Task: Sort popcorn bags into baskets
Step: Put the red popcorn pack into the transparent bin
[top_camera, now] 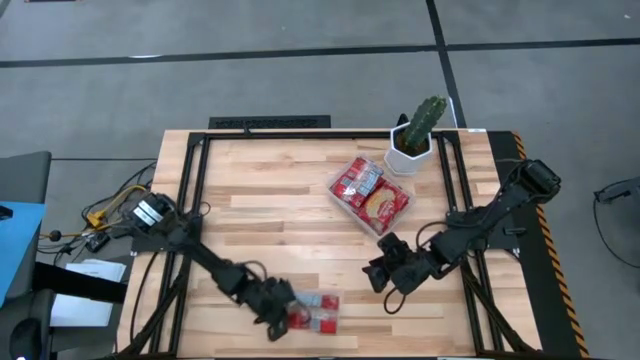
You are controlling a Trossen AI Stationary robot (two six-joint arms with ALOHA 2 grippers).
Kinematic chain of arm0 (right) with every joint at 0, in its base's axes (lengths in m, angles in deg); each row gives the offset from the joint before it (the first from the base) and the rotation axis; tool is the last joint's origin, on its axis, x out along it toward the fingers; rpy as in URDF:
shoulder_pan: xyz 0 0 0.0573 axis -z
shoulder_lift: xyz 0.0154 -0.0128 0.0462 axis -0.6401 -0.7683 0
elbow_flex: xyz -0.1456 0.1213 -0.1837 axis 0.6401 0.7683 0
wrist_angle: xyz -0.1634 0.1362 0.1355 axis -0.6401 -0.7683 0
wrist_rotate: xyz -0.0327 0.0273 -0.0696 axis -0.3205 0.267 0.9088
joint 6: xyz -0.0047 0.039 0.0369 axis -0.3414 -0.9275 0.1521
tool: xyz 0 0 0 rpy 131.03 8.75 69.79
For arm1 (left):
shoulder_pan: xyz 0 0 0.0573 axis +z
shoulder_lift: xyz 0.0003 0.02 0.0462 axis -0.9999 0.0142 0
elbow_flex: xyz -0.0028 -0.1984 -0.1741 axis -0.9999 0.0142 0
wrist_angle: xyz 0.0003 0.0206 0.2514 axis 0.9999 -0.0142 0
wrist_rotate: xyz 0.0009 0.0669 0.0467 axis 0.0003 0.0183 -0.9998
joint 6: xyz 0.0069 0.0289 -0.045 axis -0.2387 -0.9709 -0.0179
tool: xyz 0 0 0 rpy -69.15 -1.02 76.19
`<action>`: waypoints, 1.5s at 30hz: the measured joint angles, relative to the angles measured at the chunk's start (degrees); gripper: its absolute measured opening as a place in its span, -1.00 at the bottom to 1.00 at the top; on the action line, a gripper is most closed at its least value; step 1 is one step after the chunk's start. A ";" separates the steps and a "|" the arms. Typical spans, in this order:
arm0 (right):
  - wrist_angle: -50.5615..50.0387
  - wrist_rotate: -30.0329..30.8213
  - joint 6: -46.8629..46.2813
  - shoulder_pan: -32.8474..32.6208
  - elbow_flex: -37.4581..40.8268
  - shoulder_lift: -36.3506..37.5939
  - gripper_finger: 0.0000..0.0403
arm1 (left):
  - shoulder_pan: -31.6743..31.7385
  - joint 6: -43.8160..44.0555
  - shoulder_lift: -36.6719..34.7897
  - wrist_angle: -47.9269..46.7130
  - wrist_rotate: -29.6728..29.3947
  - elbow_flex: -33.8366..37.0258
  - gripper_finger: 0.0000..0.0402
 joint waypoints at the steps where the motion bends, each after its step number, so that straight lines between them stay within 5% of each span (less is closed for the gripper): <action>1: 0.02 -0.50 0.00 0.06 0.00 -0.02 0.00 | 1.38 -0.83 0.25 0.61 0.17 0.00 -1.00; 14: -0.19 0.28 -11.22 -0.68 0.07 -2.36 0.19 | 8.53 -3.95 2.67 6.93 1.71 0.11 -1.00; 45: 39.42 -4.80 -20.12 -1.56 -0.23 -28.75 0.13 | 8.67 -2.32 2.78 8.96 -1.56 0.22 -1.00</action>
